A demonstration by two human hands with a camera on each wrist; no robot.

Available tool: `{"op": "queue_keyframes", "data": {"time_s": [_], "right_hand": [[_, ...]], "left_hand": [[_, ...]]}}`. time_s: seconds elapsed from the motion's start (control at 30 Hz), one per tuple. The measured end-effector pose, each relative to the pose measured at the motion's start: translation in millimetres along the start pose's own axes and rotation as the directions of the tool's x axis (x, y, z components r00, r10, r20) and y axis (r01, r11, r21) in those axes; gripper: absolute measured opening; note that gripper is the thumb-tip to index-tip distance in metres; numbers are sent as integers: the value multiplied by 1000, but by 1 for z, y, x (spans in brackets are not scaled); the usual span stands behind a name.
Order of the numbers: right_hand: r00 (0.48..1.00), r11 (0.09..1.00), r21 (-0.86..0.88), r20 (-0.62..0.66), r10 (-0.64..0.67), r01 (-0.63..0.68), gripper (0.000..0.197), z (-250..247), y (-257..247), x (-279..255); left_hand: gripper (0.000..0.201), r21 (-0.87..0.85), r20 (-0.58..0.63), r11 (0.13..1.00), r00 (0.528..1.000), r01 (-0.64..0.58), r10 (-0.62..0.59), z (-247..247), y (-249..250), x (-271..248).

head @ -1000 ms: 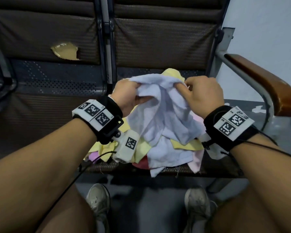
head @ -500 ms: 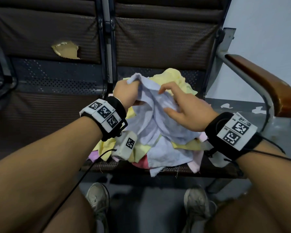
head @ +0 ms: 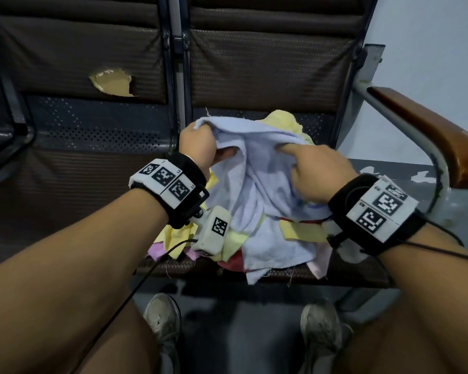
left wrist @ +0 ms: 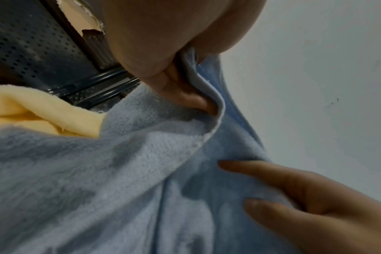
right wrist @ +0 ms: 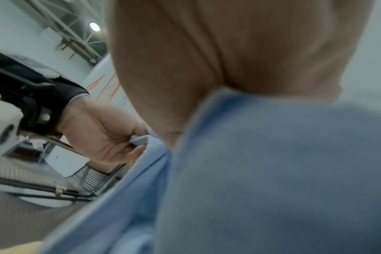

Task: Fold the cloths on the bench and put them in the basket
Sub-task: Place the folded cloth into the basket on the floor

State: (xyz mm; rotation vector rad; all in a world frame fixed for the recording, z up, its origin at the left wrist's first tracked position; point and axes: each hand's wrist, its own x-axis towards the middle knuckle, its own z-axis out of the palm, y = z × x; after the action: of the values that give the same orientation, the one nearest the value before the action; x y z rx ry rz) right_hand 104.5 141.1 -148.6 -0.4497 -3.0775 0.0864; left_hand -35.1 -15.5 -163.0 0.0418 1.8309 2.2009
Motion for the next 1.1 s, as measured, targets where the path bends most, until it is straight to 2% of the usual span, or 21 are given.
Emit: {"op": "queue_keyframes", "data": {"time_s": [0.1,0.13,0.2,0.23,0.3,0.37,0.47,0.53,0.6,0.7,0.77,0.83,0.9,0.93,1.0,1.1], "right_hand": [[998,964,261,-25,-53,58,22,16,-19,0],[998,944,324,5,-62,57,27,23,-26,1],[995,912,408,76,-66,29,59,38,-37,3],[994,901,432,80,-69,28,66,45,-41,5],[995,883,468,65,-69,31,66,55,-42,10],[999,855,517,7,-46,35,61,55,-38,17],[984,797,603,-155,84,27,54,39,-20,26],[957,799,599,-257,138,46,54,28,-8,28],[934,829,555,-329,138,73,57,19,1,26],[925,857,500,-371,81,125,52,12,7,24],[956,878,451,-294,-20,157,50,9,9,22],[989,908,399,-121,-87,129,51,10,10,18],[996,941,334,41,-78,60,51,15,12,13],[996,948,317,70,-60,35,50,16,13,12],[1000,947,320,-9,-8,11,46,16,18,11],[965,887,462,-241,106,18,33,10,32,12]], "left_hand": [[23,-112,77,989,994,91,-83,5,0,-11],[25,-152,105,982,990,113,-98,6,1,-16],[29,-241,185,959,977,150,-106,7,4,-25],[31,-273,231,947,967,171,-108,8,5,-29],[31,-275,269,944,957,181,-105,9,5,-32],[28,-229,192,962,975,151,-107,5,8,-28],[30,-91,-27,988,991,127,-130,-16,8,-8],[32,87,-63,990,992,114,-108,-32,4,5],[32,232,-56,972,998,39,-26,-40,-1,13],[33,196,-99,979,991,-65,85,-45,-2,20],[31,121,-118,987,986,-106,120,-49,1,23],[27,82,-108,992,988,-99,108,-53,4,26],[23,160,-103,985,991,-63,80,-55,4,27],[22,216,-96,975,993,-49,71,-56,2,28],[22,331,-69,942,994,-52,79,-61,-5,28],[19,446,-34,891,993,-85,112,-65,-9,28]]}}
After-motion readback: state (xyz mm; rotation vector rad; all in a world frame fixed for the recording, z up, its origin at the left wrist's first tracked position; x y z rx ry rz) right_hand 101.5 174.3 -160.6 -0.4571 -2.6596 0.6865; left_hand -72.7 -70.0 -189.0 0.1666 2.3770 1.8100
